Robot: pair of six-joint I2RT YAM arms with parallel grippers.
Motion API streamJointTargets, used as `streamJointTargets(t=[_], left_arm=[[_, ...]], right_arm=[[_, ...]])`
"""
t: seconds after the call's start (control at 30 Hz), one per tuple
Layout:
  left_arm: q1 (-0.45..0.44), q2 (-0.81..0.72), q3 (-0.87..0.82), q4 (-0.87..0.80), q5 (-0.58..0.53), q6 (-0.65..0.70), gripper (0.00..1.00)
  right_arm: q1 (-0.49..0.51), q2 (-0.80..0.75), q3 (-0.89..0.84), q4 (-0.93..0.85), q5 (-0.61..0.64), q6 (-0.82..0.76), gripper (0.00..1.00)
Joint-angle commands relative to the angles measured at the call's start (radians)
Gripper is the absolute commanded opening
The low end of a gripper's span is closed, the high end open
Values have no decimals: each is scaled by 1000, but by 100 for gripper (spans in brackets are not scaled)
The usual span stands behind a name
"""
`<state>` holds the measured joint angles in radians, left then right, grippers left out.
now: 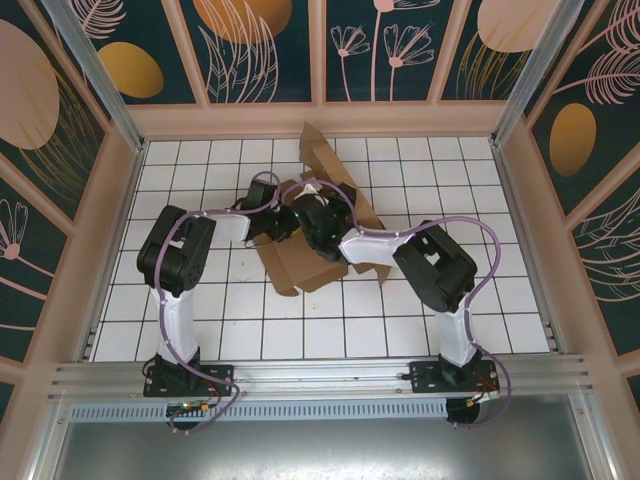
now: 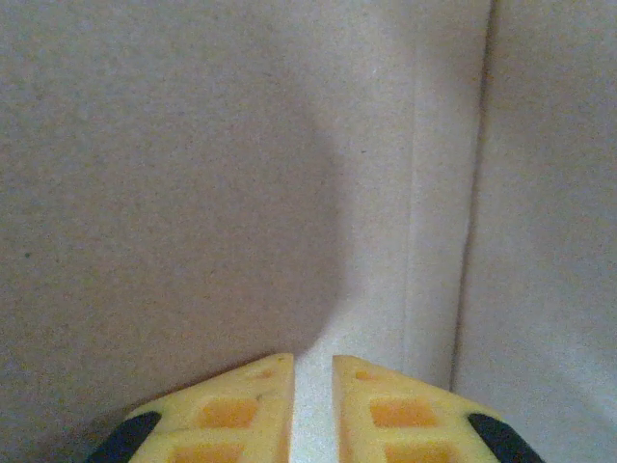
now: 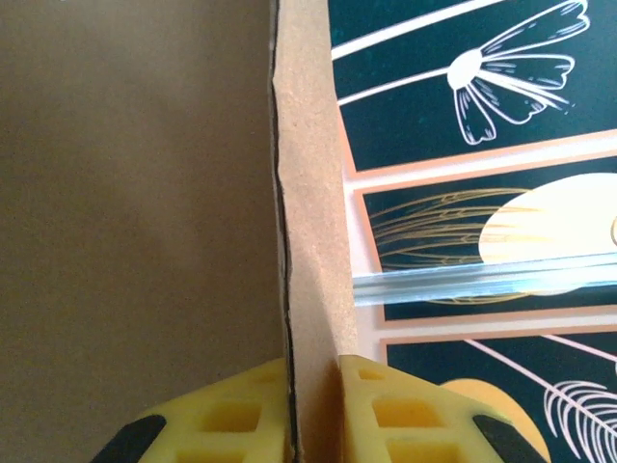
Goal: Fold the paper box
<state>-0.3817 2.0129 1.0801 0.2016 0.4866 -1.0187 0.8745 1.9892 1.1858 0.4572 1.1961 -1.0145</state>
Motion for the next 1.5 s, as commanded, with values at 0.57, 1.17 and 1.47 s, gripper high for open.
streamJointTargets(t=[0.57,1.17,1.47], left_arm=[[98,-224,-84,558,188,-183,60],[77,-67,109,397,175,-156,49],[48,-37,94,474,169,-219,3]], right_arm=[[12,-100,-228,492,-246,-304,9],[50,-75,-229,564,-257,-321,14],[44,-117,-239,465,-293,-236,19]])
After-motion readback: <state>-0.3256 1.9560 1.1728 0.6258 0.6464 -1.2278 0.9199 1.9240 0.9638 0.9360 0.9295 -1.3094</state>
